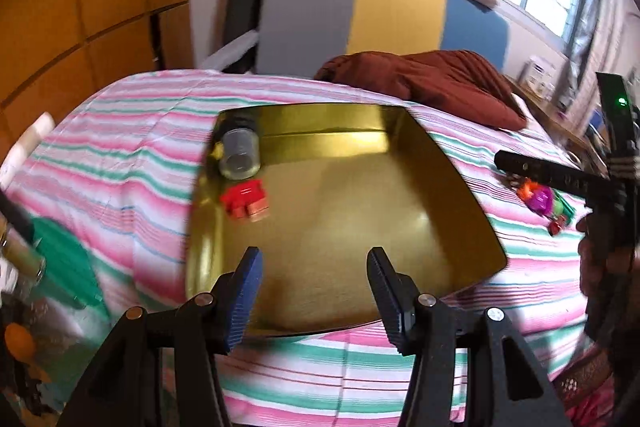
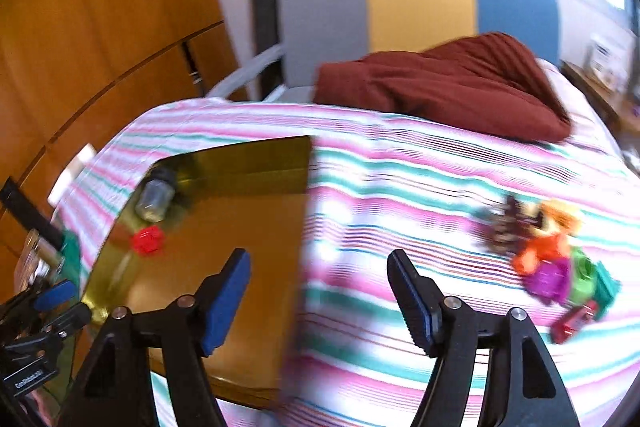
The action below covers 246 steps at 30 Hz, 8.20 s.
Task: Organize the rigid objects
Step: 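Move both grippers back toward the pile of toys, then grasp the brown spiked brush with the left gripper while the right gripper grasps the red cylinder, then carry the brown brush into the gold tray and open the left gripper, then carry the red cylinder to the gold tray and lower it inside with the right gripper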
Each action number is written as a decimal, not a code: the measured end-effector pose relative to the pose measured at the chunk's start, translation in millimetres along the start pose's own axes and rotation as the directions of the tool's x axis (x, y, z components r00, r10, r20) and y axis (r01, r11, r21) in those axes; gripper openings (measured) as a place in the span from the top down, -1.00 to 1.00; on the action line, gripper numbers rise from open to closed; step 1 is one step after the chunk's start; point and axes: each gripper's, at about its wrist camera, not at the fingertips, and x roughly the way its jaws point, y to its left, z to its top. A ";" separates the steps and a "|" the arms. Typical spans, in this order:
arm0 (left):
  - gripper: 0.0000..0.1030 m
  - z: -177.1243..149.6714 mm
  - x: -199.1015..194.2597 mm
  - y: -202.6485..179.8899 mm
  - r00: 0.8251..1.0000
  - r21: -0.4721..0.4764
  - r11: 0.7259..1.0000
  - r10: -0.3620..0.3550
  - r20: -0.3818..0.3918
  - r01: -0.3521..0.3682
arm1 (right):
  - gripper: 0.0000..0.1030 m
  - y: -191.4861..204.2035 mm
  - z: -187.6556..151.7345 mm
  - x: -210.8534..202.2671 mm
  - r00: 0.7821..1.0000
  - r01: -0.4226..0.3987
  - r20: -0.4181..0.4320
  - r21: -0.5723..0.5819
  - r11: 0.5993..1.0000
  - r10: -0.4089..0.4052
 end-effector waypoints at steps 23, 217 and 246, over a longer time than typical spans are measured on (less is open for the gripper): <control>-0.06 47.4 34.5 -174.0 0.950 0.229 0.922 -0.291 -0.117 0.311 | -0.53 -323.2 -58.1 -67.1 0.920 0.272 -0.027 0.764 0.586 -0.392; -0.04 -13.8 -3.1 30.9 0.992 -0.065 0.991 0.118 0.045 -0.115 | 0.49 -46.3 -71.5 23.6 0.964 0.119 -0.247 0.081 0.990 -0.095; -0.04 -25.8 -3.7 78.8 0.982 -0.148 0.972 0.186 0.004 -0.184 | 0.49 130.2 -36.2 49.2 0.936 -0.283 -0.247 -0.110 0.953 0.250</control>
